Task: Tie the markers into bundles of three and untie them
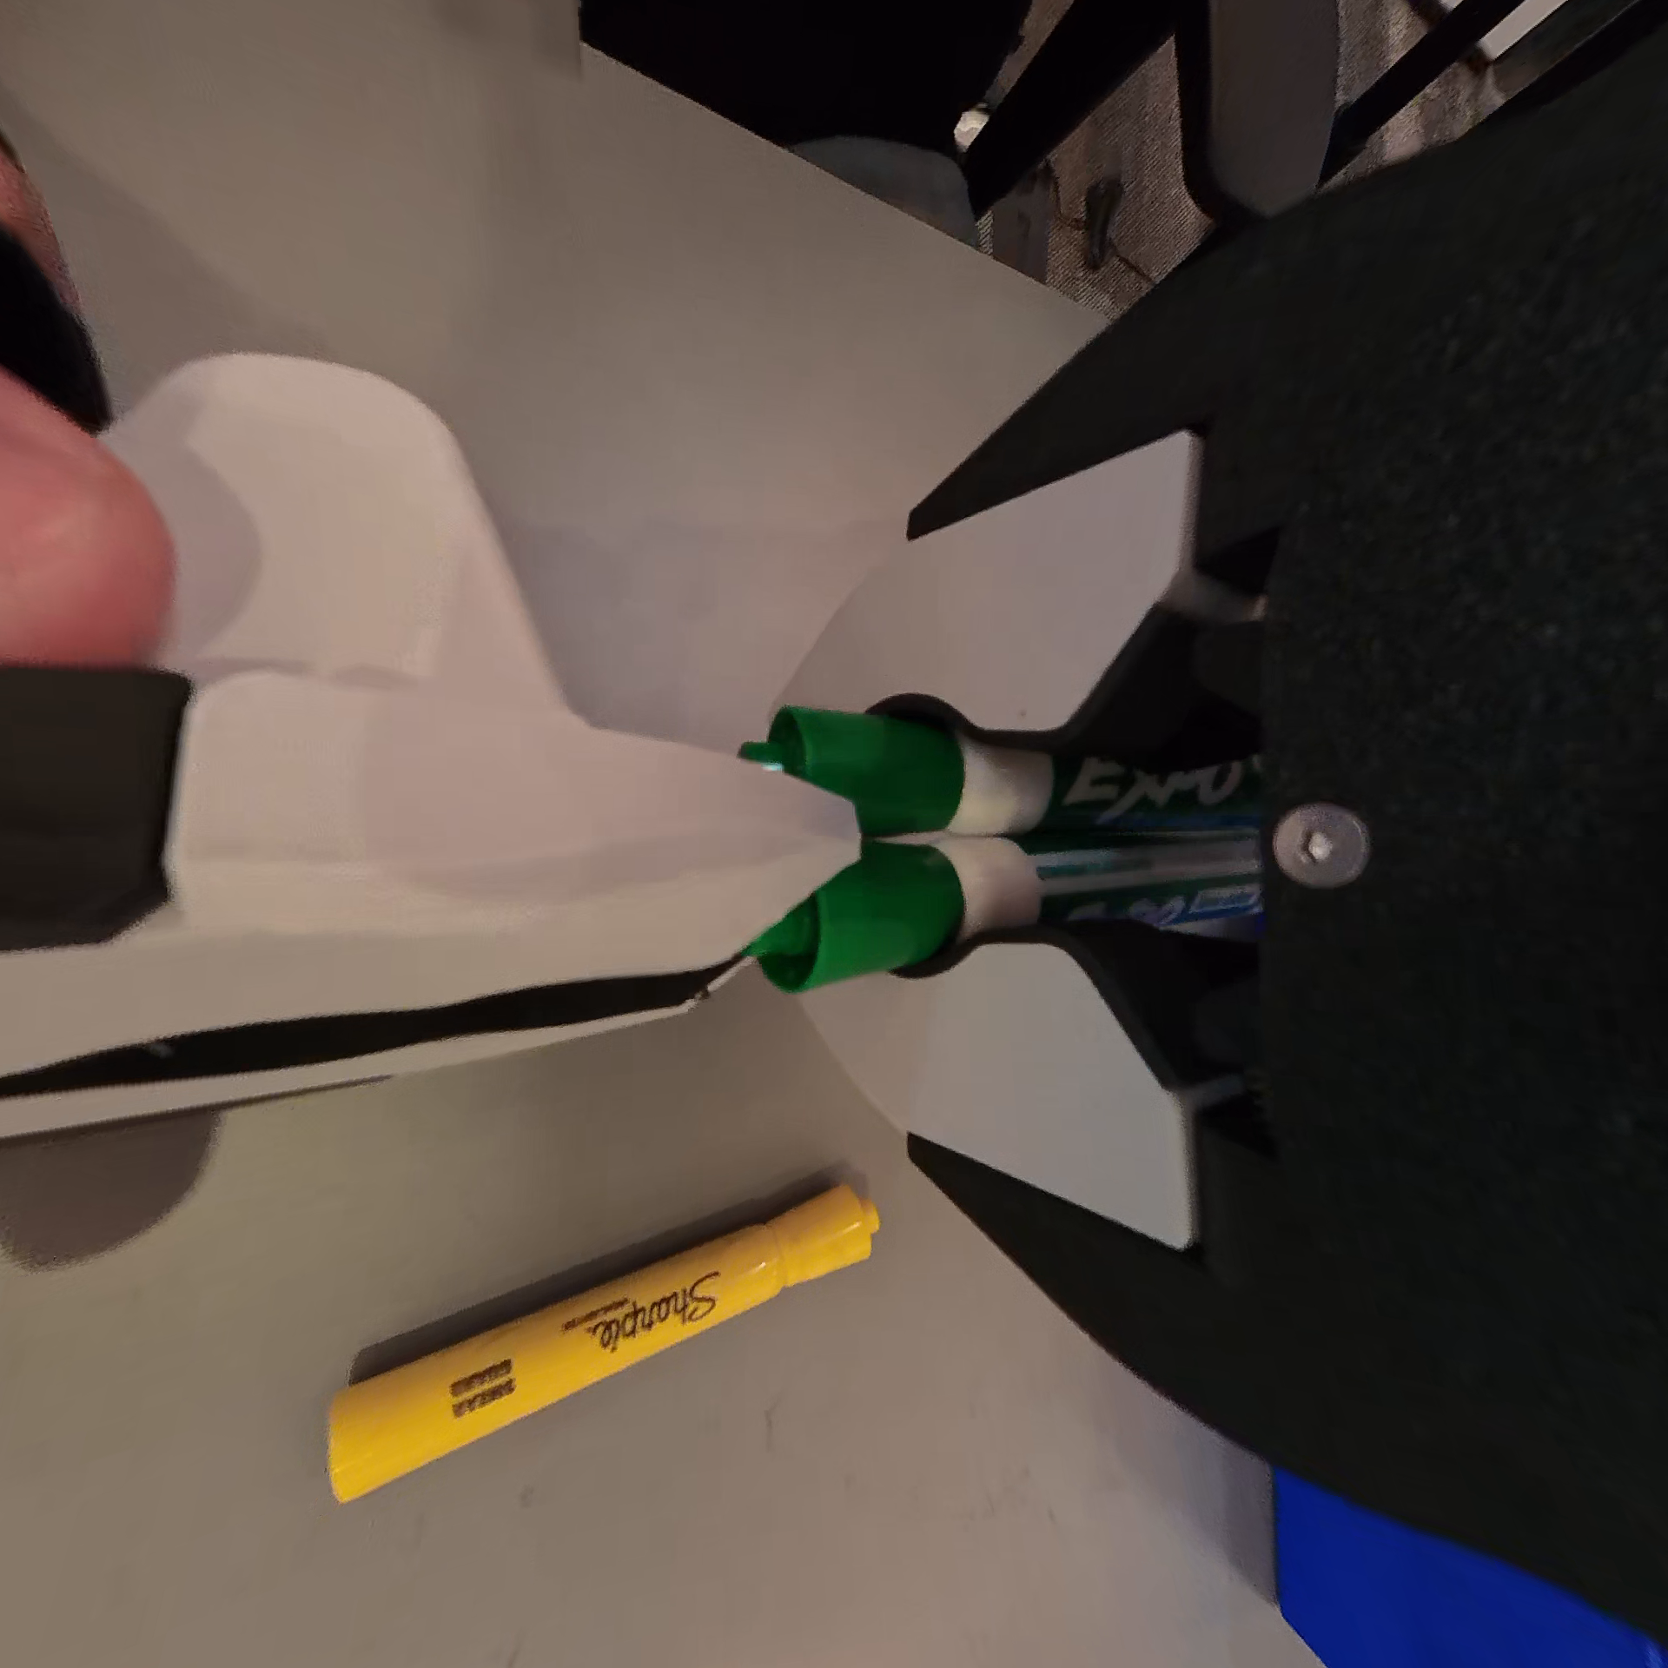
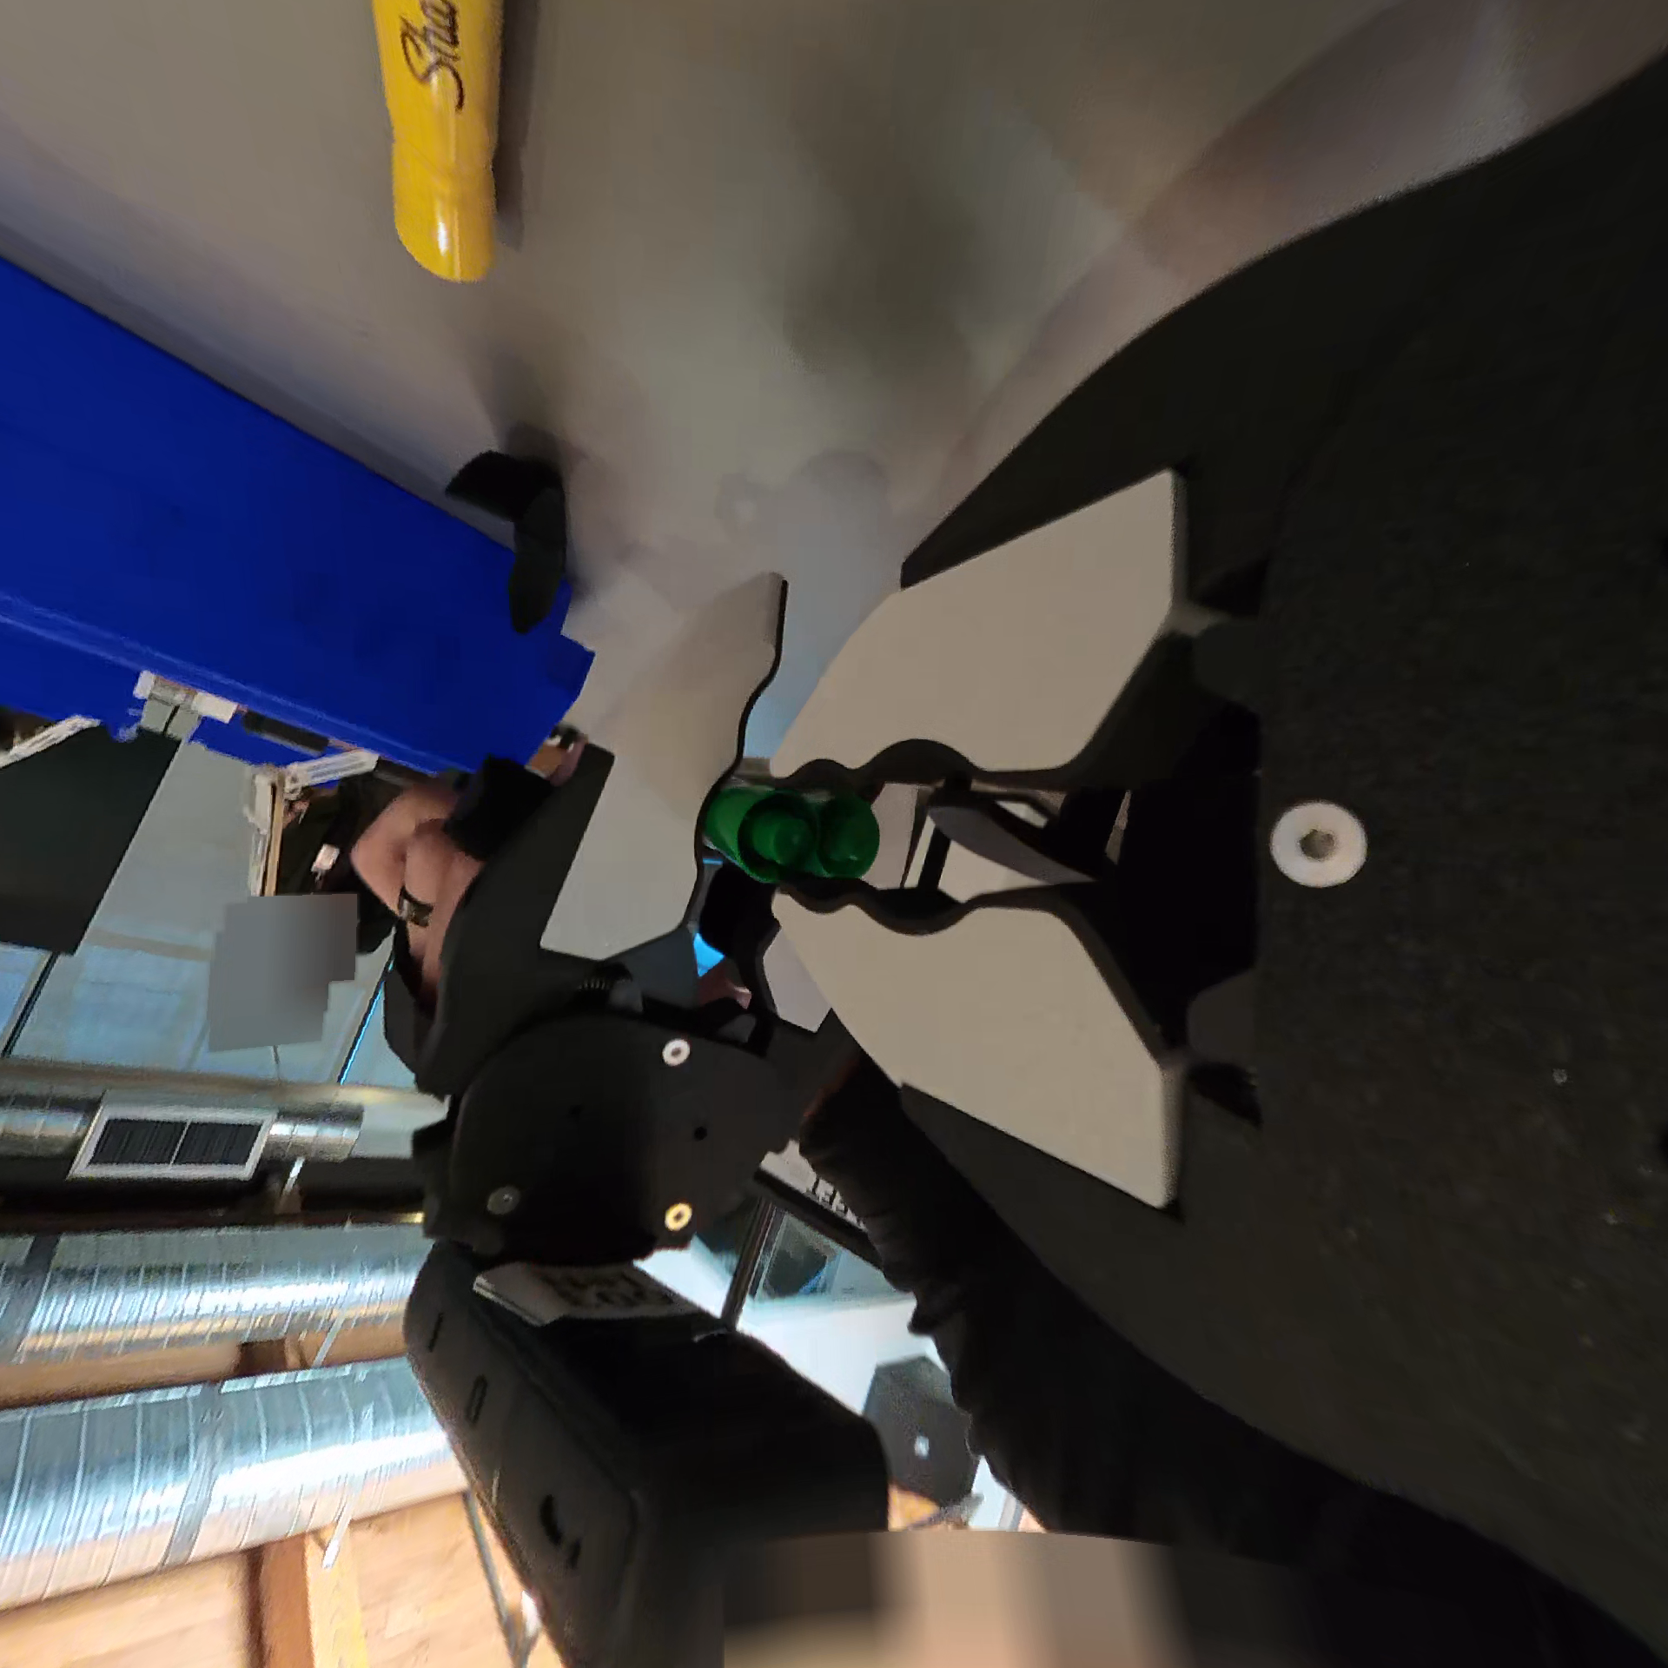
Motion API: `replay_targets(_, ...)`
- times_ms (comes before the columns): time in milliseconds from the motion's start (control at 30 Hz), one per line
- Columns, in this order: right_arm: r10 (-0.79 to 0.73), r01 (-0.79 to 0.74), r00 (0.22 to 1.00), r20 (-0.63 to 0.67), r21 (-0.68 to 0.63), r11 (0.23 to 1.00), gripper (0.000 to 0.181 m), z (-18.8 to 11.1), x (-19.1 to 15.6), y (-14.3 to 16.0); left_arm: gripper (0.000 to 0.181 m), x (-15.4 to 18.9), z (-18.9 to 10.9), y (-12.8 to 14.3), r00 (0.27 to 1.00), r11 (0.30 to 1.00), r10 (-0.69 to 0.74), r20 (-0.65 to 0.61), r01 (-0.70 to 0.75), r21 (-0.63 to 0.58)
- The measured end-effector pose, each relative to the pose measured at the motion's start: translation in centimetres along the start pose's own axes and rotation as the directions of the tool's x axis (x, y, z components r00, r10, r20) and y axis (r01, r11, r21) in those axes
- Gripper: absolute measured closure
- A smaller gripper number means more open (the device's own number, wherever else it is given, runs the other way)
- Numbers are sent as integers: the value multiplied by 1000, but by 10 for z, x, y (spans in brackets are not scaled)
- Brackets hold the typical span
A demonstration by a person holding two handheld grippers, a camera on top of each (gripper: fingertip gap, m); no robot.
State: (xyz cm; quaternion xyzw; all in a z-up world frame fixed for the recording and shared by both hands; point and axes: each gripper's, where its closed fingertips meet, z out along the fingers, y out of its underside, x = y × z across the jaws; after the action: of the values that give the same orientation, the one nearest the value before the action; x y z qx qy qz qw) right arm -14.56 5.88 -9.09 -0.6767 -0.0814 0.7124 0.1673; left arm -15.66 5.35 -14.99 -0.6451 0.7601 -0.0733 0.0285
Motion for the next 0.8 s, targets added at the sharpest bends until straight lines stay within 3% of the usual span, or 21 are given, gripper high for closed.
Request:
replay_targets(133, 29, -30, 997, 69, 16, 999, 164, -1, -2, 2, 142, 4, -2, -3, 1000, 1000, 2, -13, -2, 25)
replay_targets(333, -6, 6, 999, -37, -1, 1000, 163, 1, 8, 2, 143, -5, 9, 4, 999, 1000, 5, 44, -4, -25)
replay_targets(600, -92, 102, 971, -219, 38, 994, 124, 3, 15, 1, 143, -9, 11, 3, 998, 1000, 12, 60, -11, -9)
replay_targets(800, -44, 55, 986, -164, 64, 996, 162, 6, 12, -2, 143, -10, 13, -2, 993, 998, 63, 100, -63, -2)
